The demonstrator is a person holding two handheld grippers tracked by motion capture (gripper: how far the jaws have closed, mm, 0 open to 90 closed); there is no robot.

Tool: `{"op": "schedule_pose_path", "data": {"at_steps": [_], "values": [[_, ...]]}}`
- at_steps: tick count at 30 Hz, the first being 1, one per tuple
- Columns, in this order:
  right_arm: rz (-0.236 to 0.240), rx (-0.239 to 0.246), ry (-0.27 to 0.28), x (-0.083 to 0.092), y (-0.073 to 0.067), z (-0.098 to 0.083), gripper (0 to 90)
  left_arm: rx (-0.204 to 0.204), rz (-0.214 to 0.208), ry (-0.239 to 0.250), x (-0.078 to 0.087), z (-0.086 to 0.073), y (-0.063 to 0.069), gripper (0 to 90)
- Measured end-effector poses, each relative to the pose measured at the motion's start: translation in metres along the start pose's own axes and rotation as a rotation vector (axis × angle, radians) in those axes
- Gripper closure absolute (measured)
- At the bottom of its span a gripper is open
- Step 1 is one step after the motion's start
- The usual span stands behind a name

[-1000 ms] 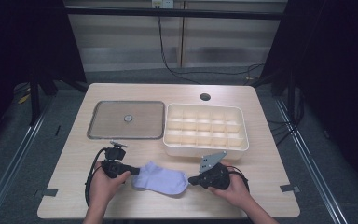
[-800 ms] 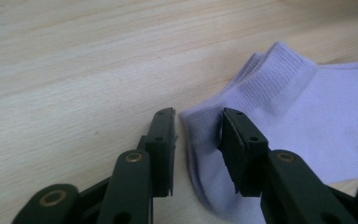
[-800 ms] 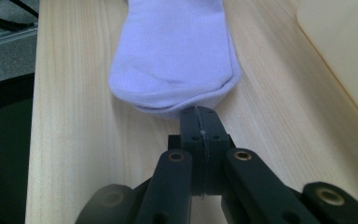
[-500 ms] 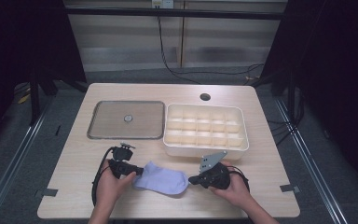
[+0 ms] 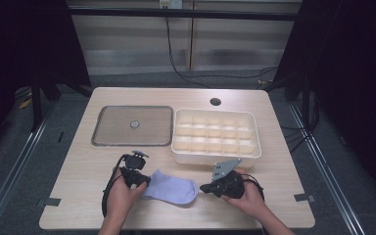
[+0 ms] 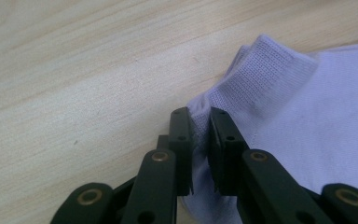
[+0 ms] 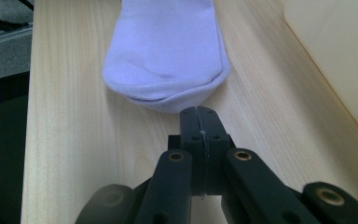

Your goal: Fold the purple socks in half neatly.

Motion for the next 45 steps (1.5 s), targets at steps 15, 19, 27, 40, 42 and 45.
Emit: {"op": "schedule_pose_path", "data": {"at_steps": [15, 19, 27, 40, 42, 45], "values": [[0.014, -0.002, 0.011, 0.001, 0.001, 0.002, 90.0, 0.057, -0.13, 0.005, 0.017, 0.001, 0.003, 80.9], [0.018, 0.007, -0.002, -0.001, -0.001, 0.001, 90.0, 0.061, -0.136, 0.01, 0.018, 0.002, 0.004, 80.9], [0.015, 0.003, -0.012, 0.001, 0.0, -0.001, 90.0, 0.066, -0.171, 0.01, 0.025, 0.005, 0.007, 80.9], [0.012, 0.022, -0.031, 0.003, -0.004, -0.006, 90.0, 0.045, -0.195, 0.012, 0.036, 0.013, 0.02, 80.8], [0.014, 0.024, -0.038, 0.001, -0.005, -0.006, 90.0, 0.042, -0.195, 0.01, 0.036, 0.013, 0.022, 80.8], [0.019, 0.033, -0.048, -0.001, -0.006, -0.007, 90.0, 0.037, -0.193, 0.007, 0.036, 0.014, 0.024, 80.8]]}}
Point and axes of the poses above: each handheld gripper's, and its own axes: x roughly backward along the jaws, z roughly out of its top, y roughly to its right, the point moved 5 cm from there along -x, roughly forward along the jaws, and after that the axes turned 2 degrees about x, right-handed, at the moved point
